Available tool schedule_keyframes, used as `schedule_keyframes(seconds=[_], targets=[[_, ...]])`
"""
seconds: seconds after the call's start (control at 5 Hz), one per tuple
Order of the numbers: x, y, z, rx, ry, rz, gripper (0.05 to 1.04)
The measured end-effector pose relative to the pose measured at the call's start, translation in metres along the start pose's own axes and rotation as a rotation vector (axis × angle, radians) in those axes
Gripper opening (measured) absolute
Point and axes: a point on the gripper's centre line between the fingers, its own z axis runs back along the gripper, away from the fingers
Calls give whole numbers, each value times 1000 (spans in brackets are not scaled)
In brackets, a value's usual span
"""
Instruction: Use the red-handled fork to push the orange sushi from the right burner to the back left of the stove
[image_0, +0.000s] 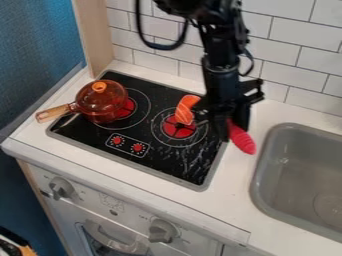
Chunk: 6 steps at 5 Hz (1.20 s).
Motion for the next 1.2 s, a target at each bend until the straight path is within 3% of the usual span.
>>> schedule_keyframes(seconds=[0.2, 0.6, 1.2], targets=[[1, -10, -14, -20, 74, -1, 373], [23, -2, -7, -29, 59, 76, 373], [58, 28, 3, -28, 129, 277, 373]])
